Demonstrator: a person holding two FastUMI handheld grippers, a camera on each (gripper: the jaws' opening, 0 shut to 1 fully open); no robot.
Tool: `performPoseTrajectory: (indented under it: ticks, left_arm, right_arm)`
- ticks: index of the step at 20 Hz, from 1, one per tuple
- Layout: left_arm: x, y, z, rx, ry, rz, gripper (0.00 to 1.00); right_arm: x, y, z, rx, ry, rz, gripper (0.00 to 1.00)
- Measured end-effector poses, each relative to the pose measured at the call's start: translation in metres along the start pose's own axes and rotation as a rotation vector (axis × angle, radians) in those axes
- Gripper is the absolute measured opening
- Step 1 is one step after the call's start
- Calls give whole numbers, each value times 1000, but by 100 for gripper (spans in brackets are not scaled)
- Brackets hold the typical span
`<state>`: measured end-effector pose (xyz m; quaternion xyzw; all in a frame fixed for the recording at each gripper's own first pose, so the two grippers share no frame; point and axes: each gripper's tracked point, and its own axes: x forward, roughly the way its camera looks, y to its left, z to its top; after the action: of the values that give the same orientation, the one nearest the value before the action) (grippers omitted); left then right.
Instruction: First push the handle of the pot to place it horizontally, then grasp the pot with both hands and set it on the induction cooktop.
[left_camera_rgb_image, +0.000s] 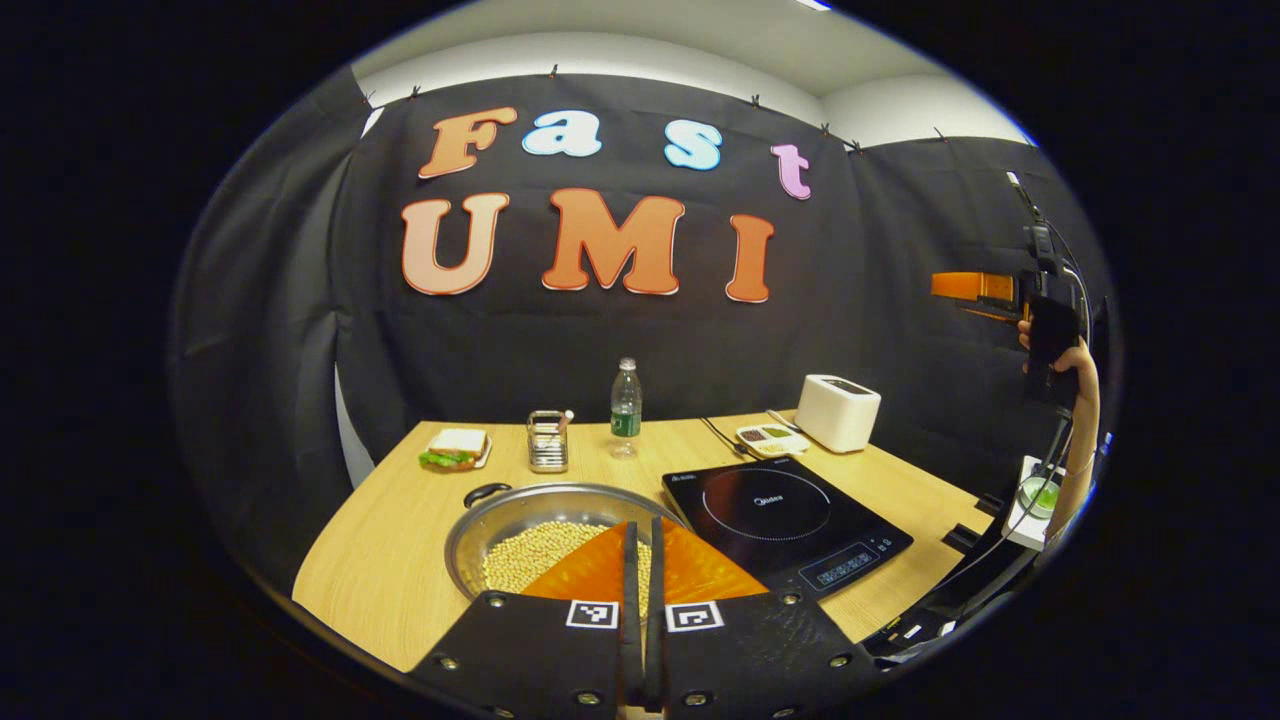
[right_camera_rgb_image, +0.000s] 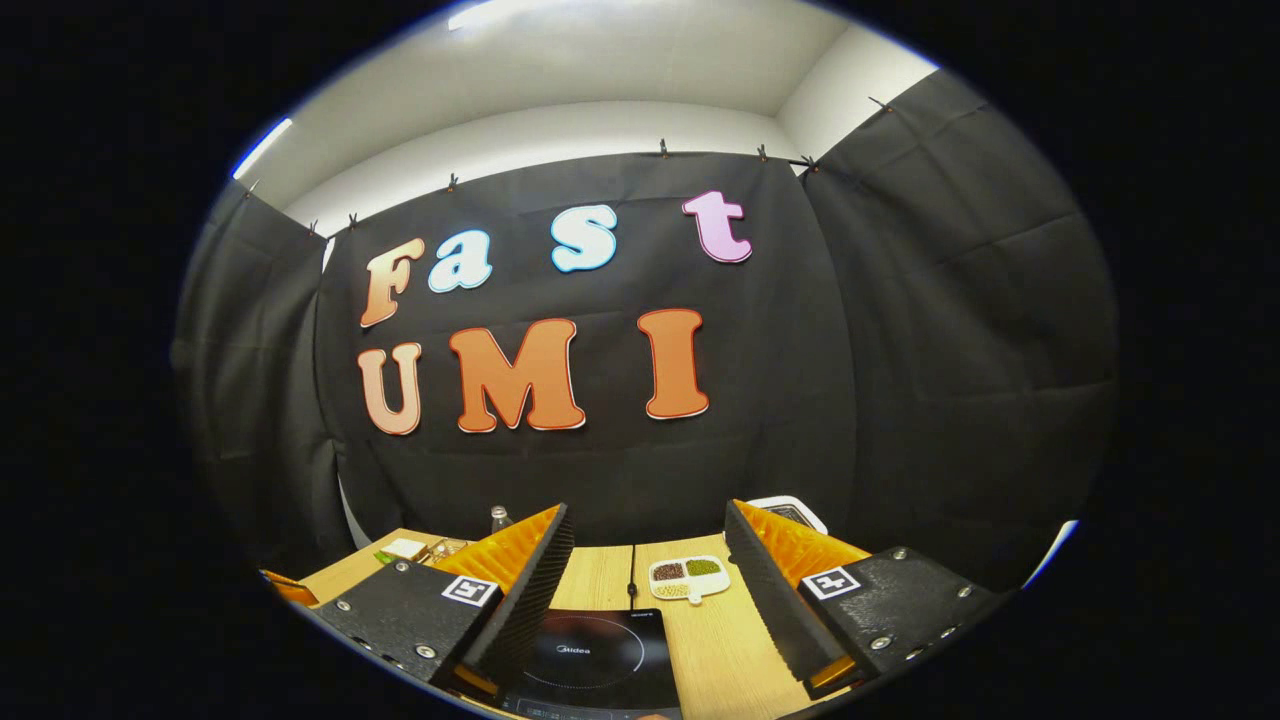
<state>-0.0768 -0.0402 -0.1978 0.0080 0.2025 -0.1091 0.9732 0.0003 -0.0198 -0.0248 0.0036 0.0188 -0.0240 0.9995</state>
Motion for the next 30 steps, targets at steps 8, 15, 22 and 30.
performPoseTrajectory:
  ticks: [8, 15, 22, 30]
  left_arm:
    - [2, -11, -77, -28, 179, -43, 2]
    - [11, 0, -143, -68, 336, -24, 2]
    - [34, 6, -179, -114, 428, 2, 3]
    - [56, -11, -177, -72, 451, -23, 2]
  right_arm:
    - [0, 1, -5, -32, -2, 0, 95]
    - [2, 7, -11, -26, 7, 13, 95]
    - [5, 3, -18, -28, 23, 17, 95]
    - [7, -16, -23, -12, 39, -3, 95]
